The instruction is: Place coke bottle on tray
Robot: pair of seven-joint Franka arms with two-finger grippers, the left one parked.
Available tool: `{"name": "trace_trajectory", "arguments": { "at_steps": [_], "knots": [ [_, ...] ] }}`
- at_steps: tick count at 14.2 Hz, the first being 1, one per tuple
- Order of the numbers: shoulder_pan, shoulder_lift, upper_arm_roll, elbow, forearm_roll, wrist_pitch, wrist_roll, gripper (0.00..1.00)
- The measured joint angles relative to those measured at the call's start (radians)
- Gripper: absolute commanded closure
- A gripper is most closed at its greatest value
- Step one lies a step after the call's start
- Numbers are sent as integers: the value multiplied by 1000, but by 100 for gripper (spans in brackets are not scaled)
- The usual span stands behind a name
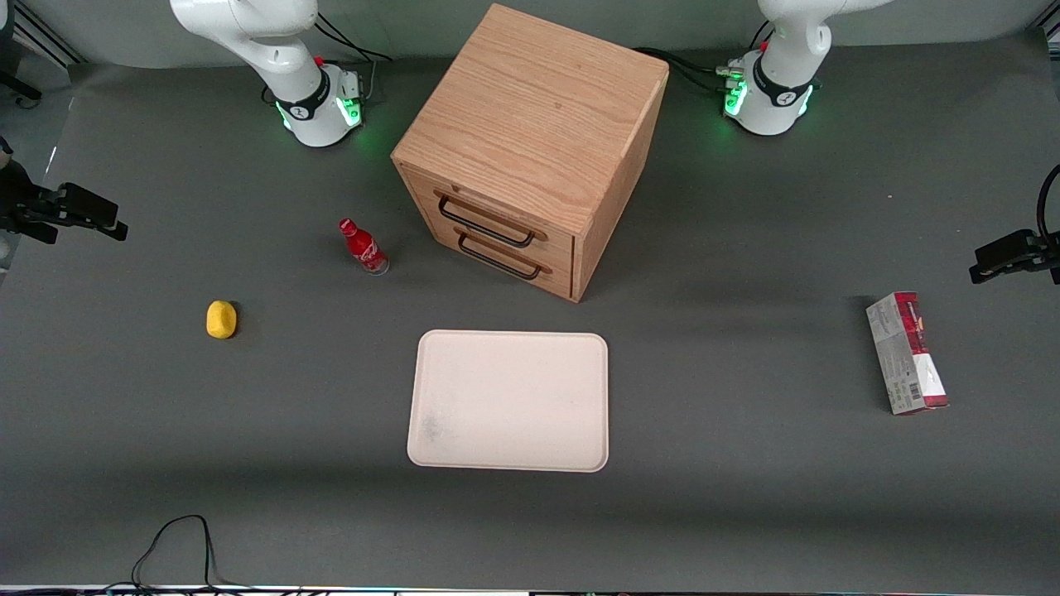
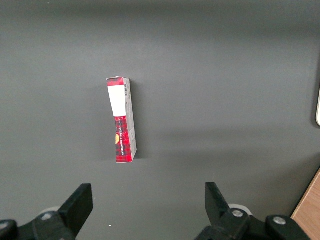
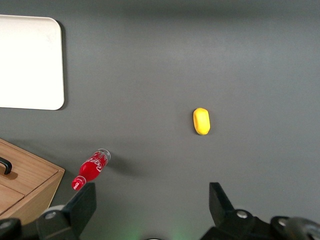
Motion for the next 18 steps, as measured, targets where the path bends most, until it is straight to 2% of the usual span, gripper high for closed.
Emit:
{"name": "trace_trajectory", "arguments": {
  "at_steps": [13,18],
  "knots": [
    [8,-7,3,0,3,-16,-1,0],
    [119,-55,7,-5,10,-34,106,0]
  ]
}}
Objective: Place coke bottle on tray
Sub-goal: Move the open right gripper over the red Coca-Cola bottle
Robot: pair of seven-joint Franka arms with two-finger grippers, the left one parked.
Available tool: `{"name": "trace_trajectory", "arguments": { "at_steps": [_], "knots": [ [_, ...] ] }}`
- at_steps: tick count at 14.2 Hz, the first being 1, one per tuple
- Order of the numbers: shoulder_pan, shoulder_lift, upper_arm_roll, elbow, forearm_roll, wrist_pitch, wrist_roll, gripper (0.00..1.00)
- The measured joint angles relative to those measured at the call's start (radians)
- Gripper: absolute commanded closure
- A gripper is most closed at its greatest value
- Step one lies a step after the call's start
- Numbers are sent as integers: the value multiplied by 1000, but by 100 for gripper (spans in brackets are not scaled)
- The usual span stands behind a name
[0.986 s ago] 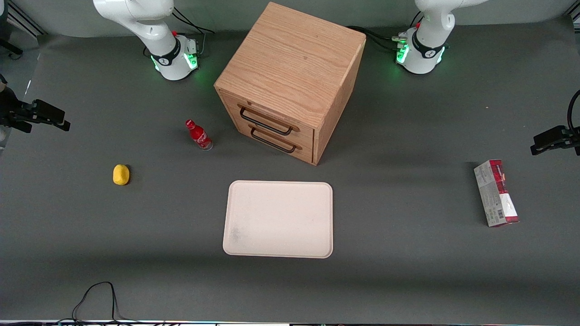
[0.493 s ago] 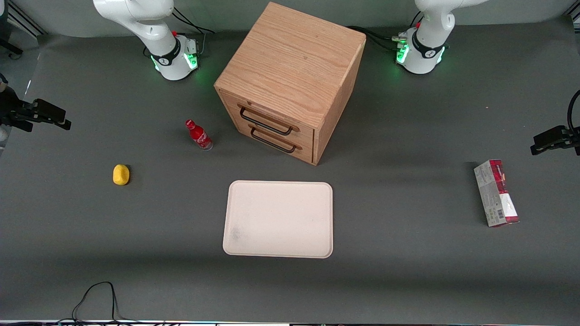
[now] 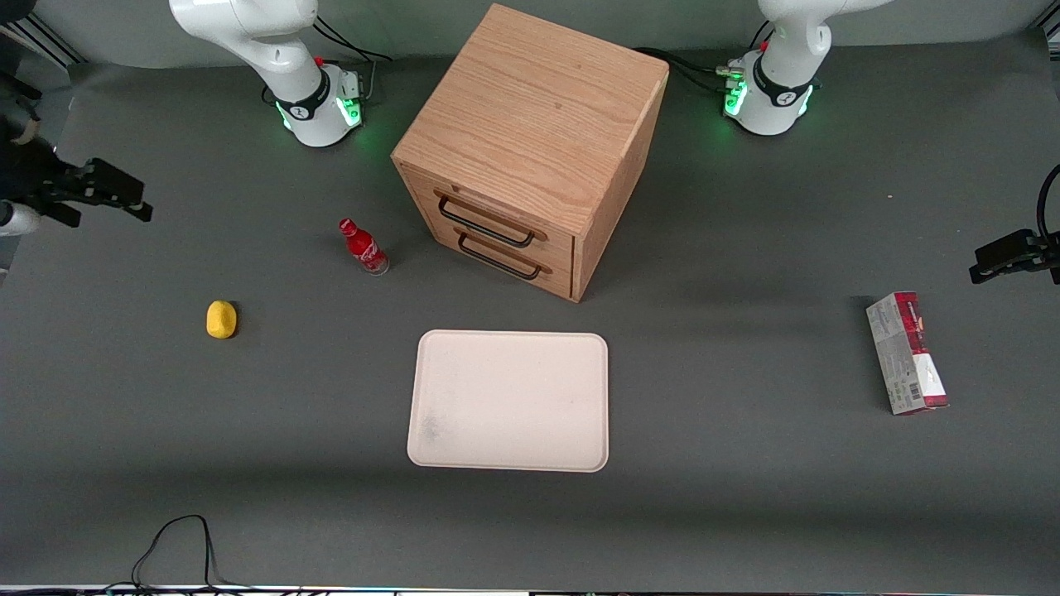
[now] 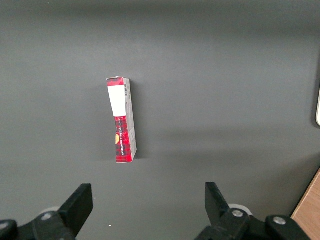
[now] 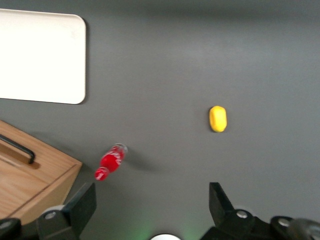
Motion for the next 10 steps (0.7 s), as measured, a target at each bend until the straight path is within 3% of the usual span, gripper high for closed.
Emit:
{"name": "trace_trajectory", "arguments": {
  "at_steps": [5,10],
  "knots": [
    [154,-72,5,-95,1,21,194,0],
    [250,-227,6,-343,1,123,240,0]
  ]
}}
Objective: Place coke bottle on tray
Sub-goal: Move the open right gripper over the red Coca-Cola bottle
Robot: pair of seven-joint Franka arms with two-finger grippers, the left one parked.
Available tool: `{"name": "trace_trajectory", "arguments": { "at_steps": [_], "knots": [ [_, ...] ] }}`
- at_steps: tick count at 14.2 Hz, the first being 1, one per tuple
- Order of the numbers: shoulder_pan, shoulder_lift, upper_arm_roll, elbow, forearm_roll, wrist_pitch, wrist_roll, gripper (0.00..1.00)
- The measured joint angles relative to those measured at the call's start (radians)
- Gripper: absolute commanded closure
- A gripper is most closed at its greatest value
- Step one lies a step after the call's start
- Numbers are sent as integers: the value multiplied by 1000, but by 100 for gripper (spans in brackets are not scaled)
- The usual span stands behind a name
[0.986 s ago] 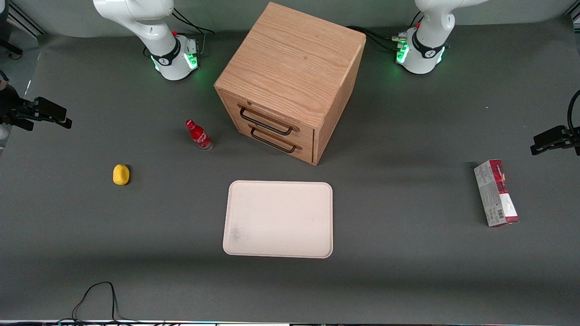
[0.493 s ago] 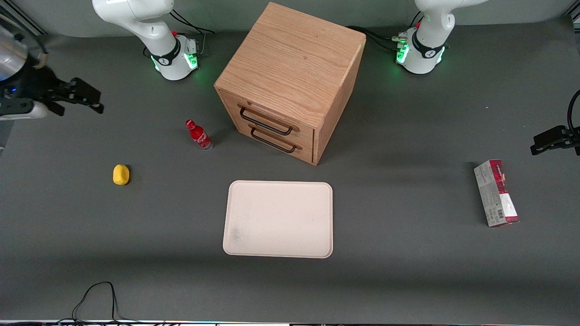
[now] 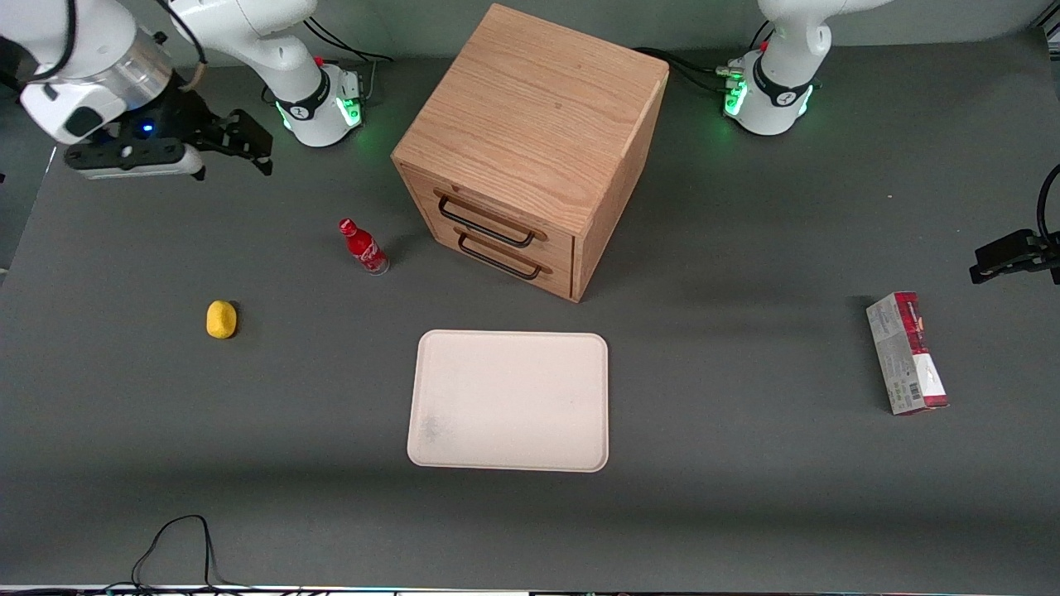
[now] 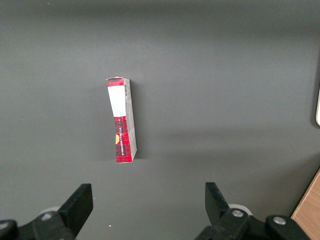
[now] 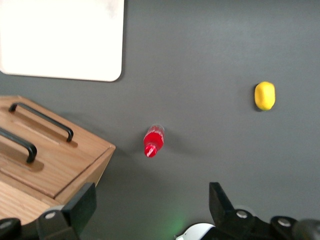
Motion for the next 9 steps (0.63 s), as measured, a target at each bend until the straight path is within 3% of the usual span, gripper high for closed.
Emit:
{"name": "trace_trajectory", "arguments": {
  "at_steps": [9],
  "knots": [
    [97,-169,0,-257,0,50,33,0]
  ]
}}
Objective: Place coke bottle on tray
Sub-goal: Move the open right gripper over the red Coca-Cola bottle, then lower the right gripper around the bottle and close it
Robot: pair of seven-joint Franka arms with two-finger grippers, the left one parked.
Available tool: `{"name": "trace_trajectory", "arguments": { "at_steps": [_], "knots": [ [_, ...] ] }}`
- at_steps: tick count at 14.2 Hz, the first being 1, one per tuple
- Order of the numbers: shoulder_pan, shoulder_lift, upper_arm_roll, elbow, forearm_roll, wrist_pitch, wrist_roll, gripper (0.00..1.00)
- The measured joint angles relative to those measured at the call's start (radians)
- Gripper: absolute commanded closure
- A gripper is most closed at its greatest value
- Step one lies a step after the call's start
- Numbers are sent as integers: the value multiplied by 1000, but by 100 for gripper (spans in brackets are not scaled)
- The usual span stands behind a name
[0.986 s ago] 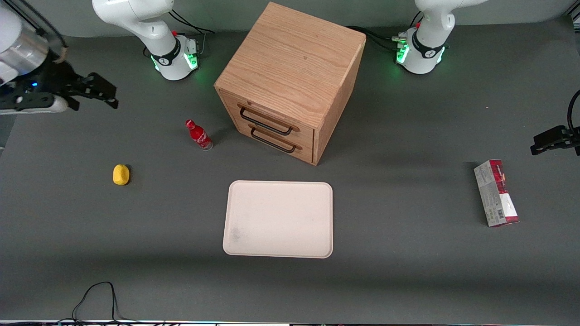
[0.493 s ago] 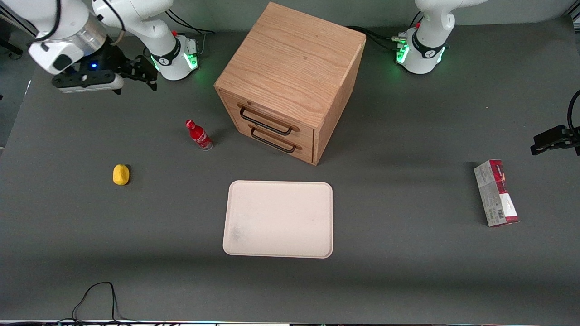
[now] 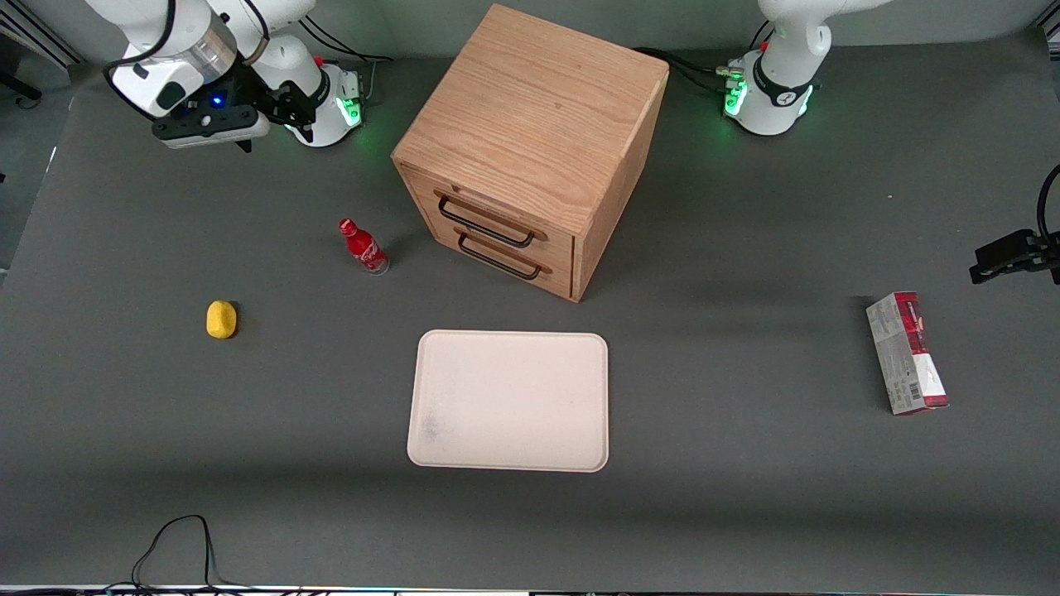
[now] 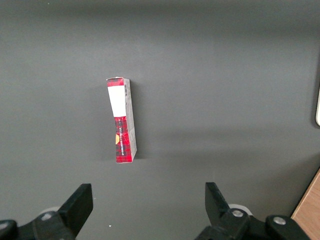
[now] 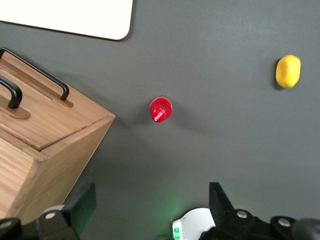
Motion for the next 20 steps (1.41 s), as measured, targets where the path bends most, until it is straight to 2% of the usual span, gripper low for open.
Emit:
{"name": "trace_trajectory", "arguments": {
  "at_steps": [4,13,20],
  "knots": [
    [40,5,4,-57,0,75,57,0],
    [7,27,-5,-309,-5,417,62,0],
    [-16,164,-7,-328,-10,545,62,0]
  ]
}}
